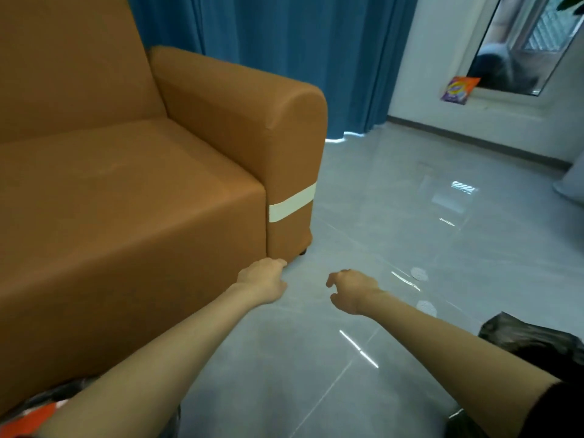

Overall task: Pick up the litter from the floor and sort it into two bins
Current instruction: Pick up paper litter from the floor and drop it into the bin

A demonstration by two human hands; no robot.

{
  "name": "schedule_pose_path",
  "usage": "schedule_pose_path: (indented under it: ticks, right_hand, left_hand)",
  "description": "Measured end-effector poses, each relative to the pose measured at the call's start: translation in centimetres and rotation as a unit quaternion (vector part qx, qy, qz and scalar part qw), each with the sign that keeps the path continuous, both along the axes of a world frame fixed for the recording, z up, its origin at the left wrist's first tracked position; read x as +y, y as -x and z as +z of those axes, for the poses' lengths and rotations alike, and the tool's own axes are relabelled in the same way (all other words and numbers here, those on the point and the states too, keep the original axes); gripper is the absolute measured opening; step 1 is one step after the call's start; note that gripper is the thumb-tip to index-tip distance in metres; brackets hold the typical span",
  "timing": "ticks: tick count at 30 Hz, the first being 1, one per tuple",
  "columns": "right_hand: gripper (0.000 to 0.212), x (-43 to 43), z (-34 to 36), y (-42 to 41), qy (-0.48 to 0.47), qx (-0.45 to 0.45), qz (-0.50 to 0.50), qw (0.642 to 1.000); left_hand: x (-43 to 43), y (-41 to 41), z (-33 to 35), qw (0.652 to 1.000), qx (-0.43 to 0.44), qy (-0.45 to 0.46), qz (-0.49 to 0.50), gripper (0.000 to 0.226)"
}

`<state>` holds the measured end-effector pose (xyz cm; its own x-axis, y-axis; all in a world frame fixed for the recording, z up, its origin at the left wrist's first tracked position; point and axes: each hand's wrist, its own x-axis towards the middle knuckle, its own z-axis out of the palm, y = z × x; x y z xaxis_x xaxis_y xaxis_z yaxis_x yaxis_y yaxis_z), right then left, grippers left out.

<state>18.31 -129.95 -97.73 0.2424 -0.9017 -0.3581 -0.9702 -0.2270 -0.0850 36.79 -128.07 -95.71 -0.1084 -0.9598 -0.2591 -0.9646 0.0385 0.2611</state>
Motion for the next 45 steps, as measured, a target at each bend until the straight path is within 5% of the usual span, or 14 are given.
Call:
schedule_pose_path:
  ticks: [6,18,25,32,35,45]
  right_hand:
    - [0.046,-4.1,-7.7,4.4,-0.008,-0.072,-0.196,0.978]
    - [0.063,-9.7,-20.5,18.9,-0.018,-0.107,-0.481,0.870]
    - [0.061,-10.8,-25.1,22.4,-0.052,-0.121,-0.461,0.878]
    - [0.051,-11.7,-27.5,19.5,0.054,-0.196,-0.338,0.919]
    - [0.046,-13.4,-27.3,19.5,0.106,-0.242,-0.342,0.902]
    - [0.067,-21.1,-28.6,27.8,0.030,-0.111,-0.351,0.929]
  left_hand:
    - [-6.9,4.9,-5.5,0.997,0.047,-0.005,-0.056,0.054]
    - [-16.3,14.1,-17.2,0.985,0.127,-0.036,-0.114,0.052]
    - [-17.0,17.1,-22.4,0.979,0.155,-0.063,-0.117,0.051]
    - [-17.3,17.8,-25.3,0.979,0.149,-0.085,-0.106,0.051]
    - [-17.3,18.3,-26.1,0.978,0.149,-0.086,-0.118,0.051]
    - [-16.8,20.9,-28.6,0.968,0.075,-0.108,-0.215,0.059]
